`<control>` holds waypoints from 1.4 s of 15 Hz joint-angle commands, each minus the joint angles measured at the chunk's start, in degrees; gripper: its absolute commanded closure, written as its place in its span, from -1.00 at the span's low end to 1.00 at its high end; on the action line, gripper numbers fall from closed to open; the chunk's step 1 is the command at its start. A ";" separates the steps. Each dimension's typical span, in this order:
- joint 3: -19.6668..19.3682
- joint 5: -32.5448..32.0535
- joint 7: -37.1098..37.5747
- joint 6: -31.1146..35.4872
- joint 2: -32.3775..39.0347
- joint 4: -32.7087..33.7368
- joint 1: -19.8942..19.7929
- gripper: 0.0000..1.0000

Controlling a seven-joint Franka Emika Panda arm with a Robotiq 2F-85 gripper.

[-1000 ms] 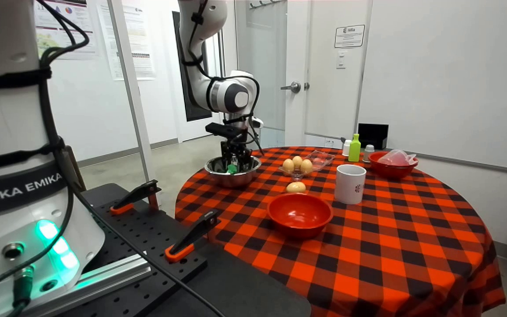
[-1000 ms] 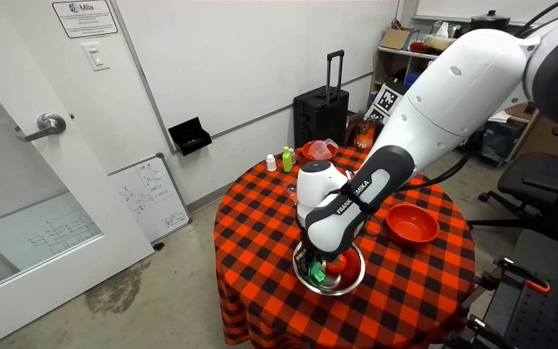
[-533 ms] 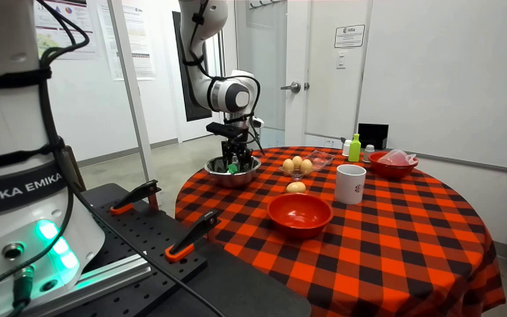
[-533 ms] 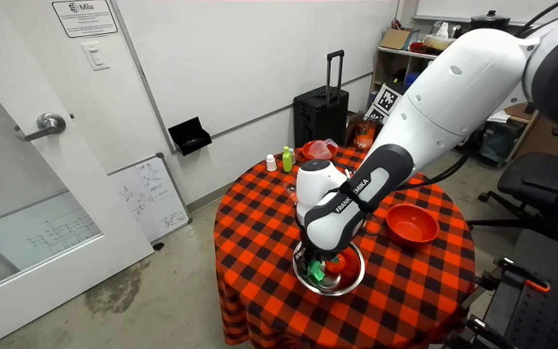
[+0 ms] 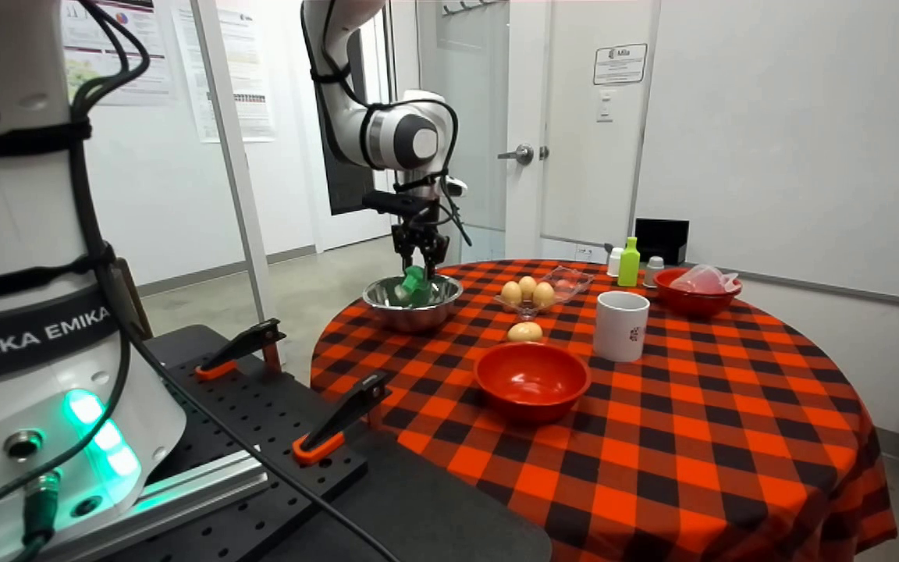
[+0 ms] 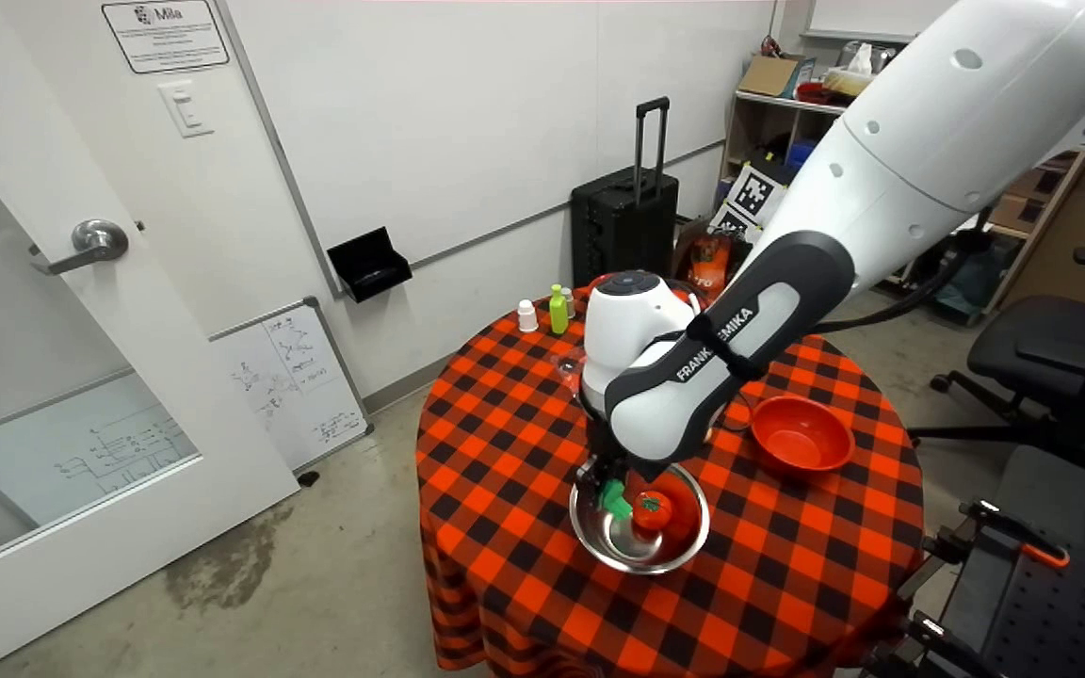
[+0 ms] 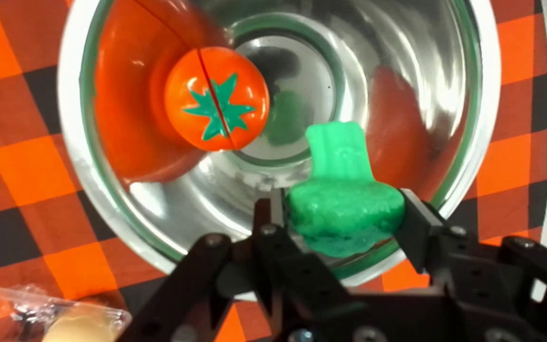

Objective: Pick up the green toy from the silver bowl and put it on the table.

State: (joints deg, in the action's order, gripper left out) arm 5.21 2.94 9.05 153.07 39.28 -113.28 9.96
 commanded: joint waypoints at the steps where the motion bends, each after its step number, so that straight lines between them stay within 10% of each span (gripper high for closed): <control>1: -2.28 -0.77 2.25 2.09 -8.26 -8.10 1.37 0.37; 21: -11.51 -2.24 9.03 6.87 -16.95 -26.07 -3.53 0.37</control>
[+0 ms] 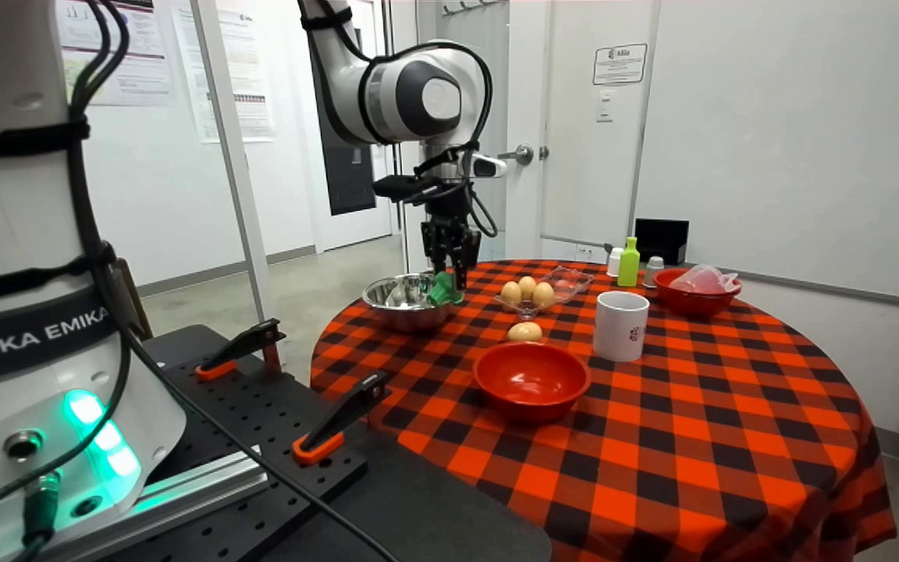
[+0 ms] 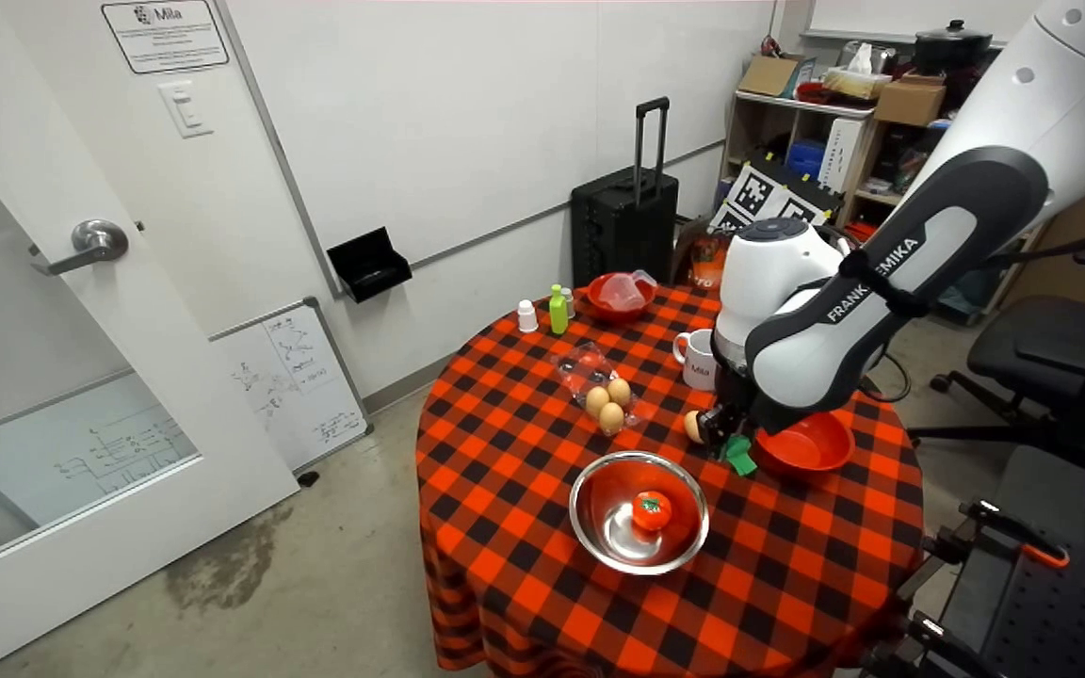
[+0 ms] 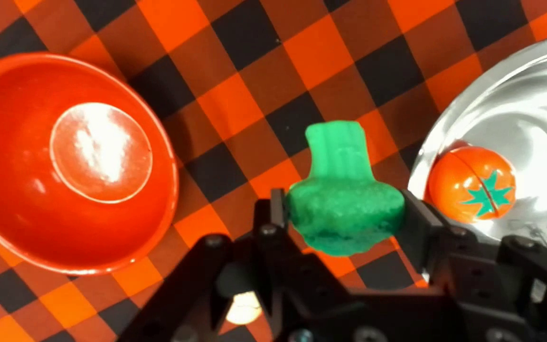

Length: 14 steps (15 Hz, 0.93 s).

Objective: Pick up the green toy from the silver bowl and put it on the table.

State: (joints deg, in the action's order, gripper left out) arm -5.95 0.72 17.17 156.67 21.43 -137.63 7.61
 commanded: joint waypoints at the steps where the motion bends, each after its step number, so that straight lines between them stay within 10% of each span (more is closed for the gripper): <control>1: -0.25 0.51 0.51 4.08 1.48 -2.05 -1.83 0.37; 14: 8.24 11.91 -3.91 11.74 16.26 2.67 -11.74 0.37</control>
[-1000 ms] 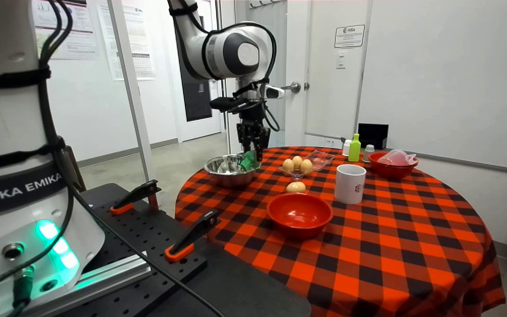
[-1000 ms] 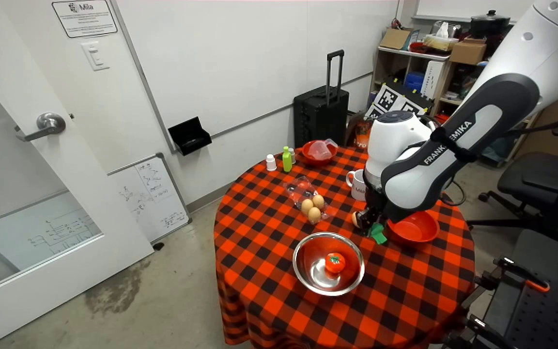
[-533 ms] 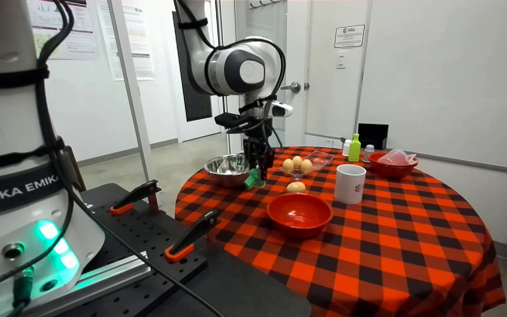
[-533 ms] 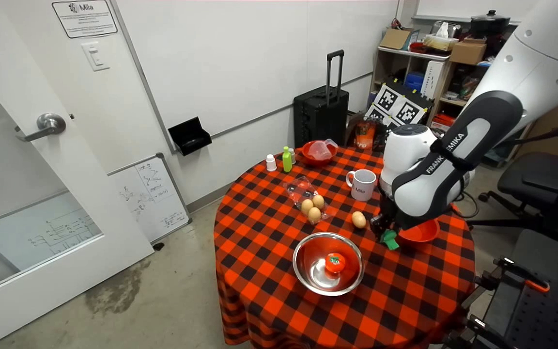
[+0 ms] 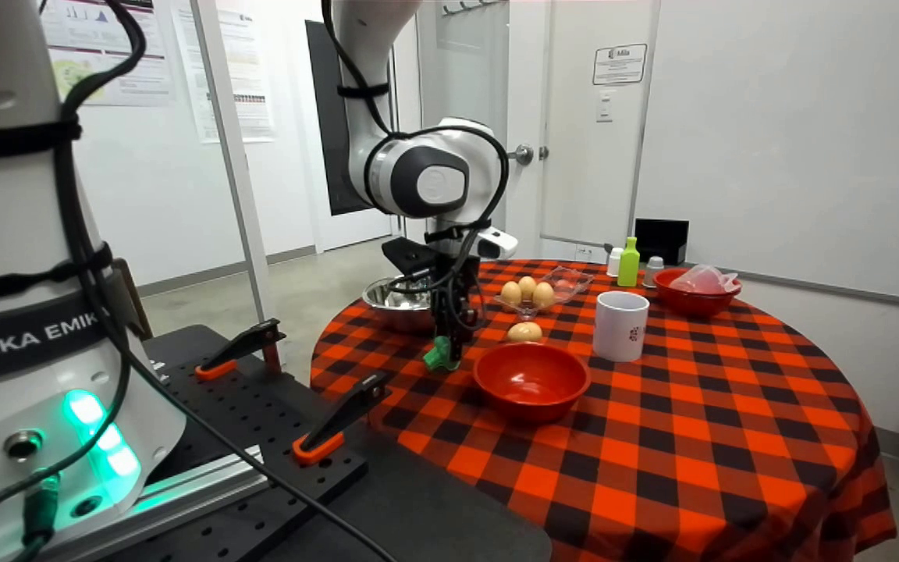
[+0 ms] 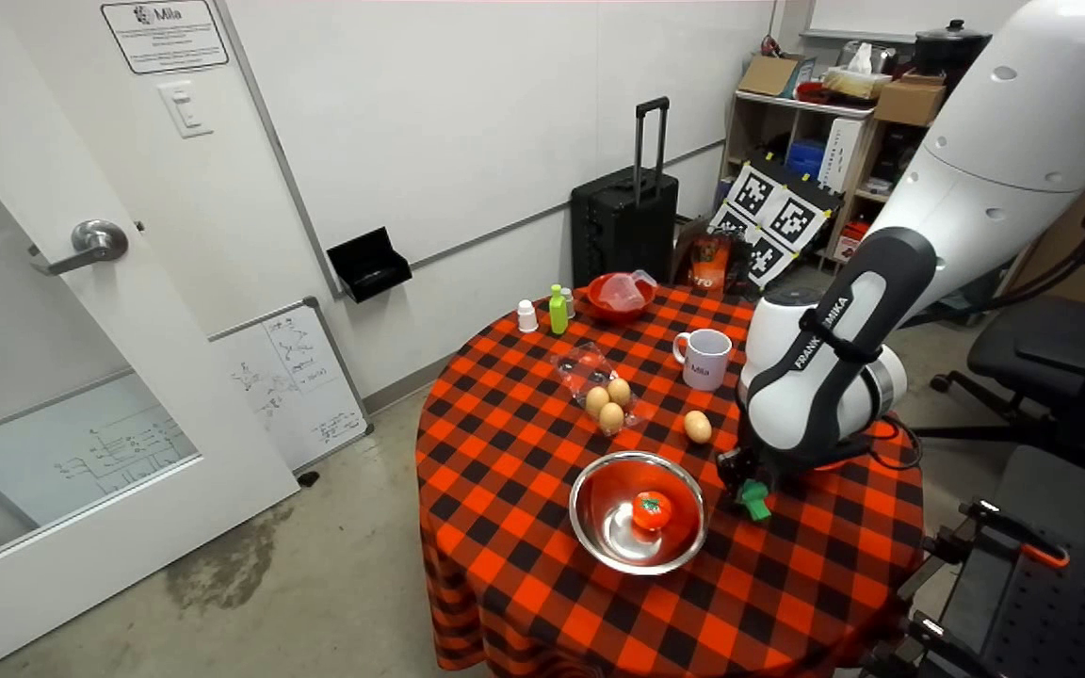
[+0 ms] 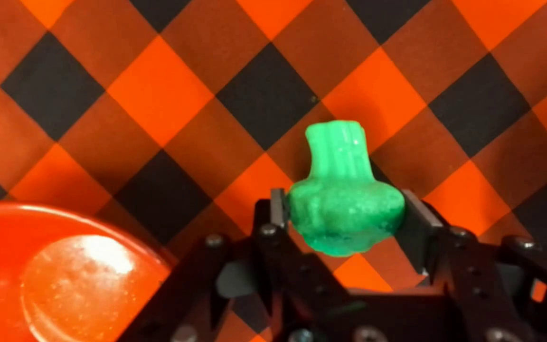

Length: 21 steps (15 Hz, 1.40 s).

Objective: Pick up the green toy from the silver bowl and put it on the table.

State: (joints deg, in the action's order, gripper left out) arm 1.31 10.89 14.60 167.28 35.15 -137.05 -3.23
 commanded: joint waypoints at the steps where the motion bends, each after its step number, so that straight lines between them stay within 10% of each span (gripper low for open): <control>1: 0.89 1.74 -1.25 0.98 2.93 2.49 -0.82 0.37; 2: 0.70 1.73 -1.08 0.91 2.78 2.69 -0.63 0.32; 3: 0.63 1.72 -1.04 0.79 2.72 2.82 -0.63 -0.62; 7: 0.43 1.69 -0.74 0.46 2.95 3.29 -0.31 -0.96; 16: -0.07 1.40 1.13 0.98 -2.53 -0.49 3.57 -1.00; 21: -6.58 -1.90 5.77 1.24 -10.14 -5.35 12.47 -1.00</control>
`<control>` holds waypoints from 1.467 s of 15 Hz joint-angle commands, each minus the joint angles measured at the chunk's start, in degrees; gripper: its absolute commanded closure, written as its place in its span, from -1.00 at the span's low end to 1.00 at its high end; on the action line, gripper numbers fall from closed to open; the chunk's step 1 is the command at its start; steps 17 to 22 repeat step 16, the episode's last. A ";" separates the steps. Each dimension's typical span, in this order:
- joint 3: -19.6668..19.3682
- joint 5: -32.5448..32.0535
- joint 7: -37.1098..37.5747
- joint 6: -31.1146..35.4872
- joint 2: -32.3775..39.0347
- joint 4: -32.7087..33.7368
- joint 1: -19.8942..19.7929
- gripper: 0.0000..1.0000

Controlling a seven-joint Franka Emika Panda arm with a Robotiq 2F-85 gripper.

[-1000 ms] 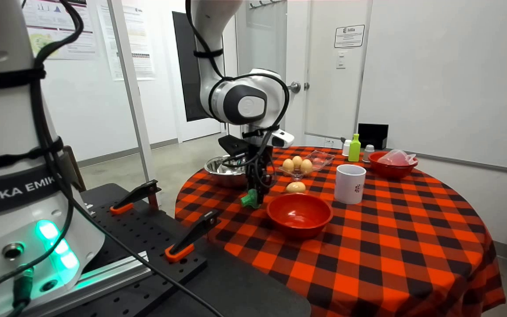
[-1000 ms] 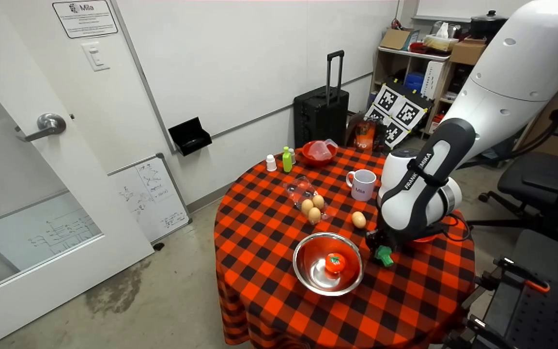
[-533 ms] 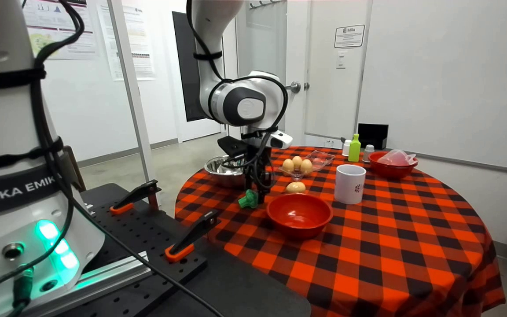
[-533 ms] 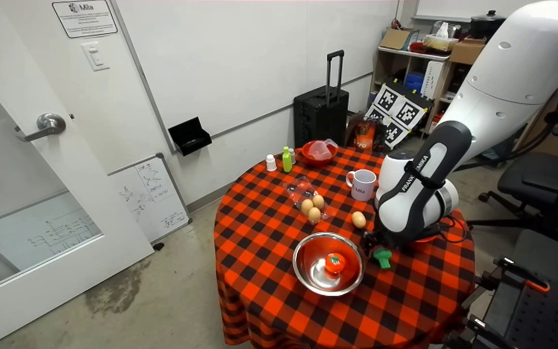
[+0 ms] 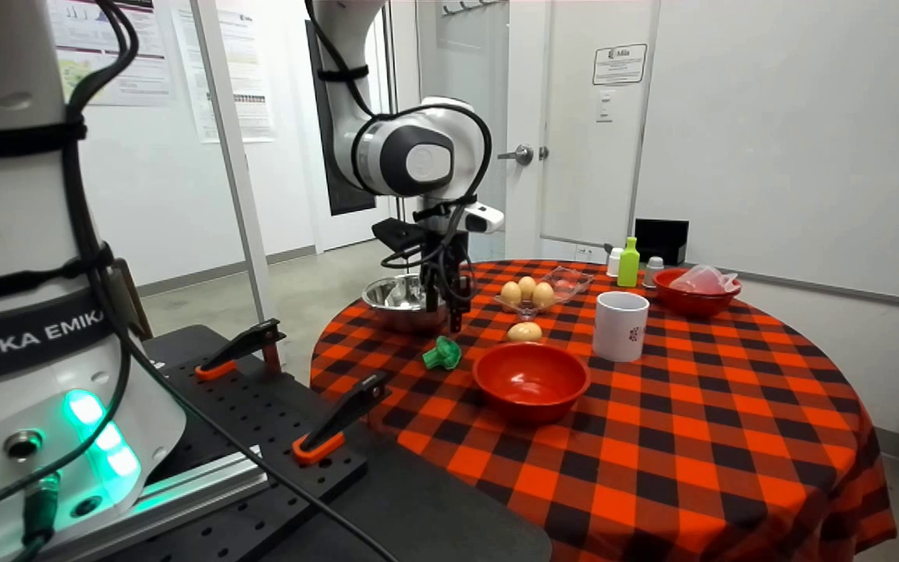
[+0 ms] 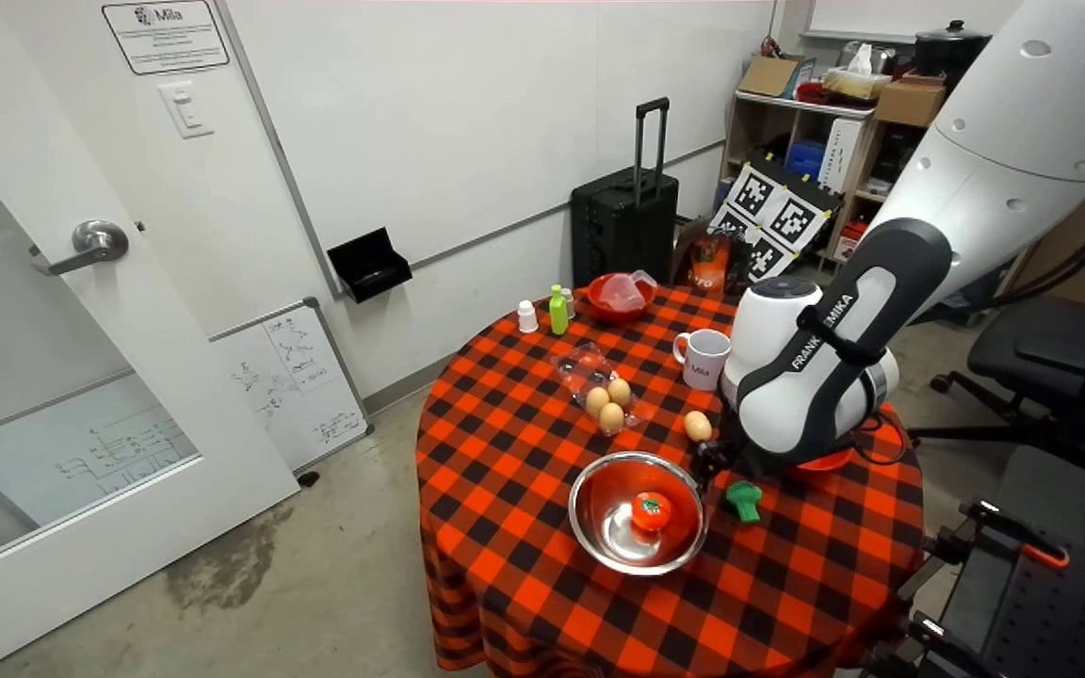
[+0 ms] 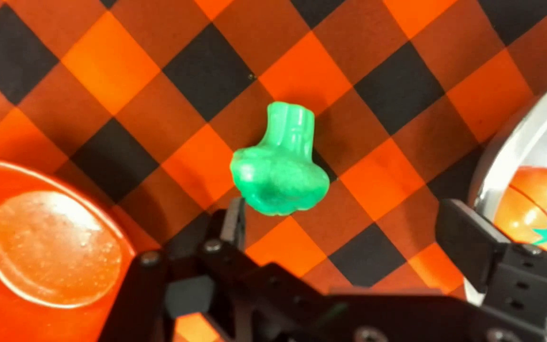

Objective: Pick up the green toy from the silver bowl and put it on the table.

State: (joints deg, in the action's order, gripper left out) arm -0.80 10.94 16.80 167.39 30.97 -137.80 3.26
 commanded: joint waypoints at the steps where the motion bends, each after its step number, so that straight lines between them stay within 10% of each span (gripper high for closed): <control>1: -6.13 -2.99 4.57 1.15 -7.14 -5.23 7.99 -1.00; 7: -14.68 -12.59 11.18 0.45 -12.19 -7.26 17.68 -1.00; 22: -12.02 -11.81 9.71 -0.14 -10.28 -5.51 14.67 -1.00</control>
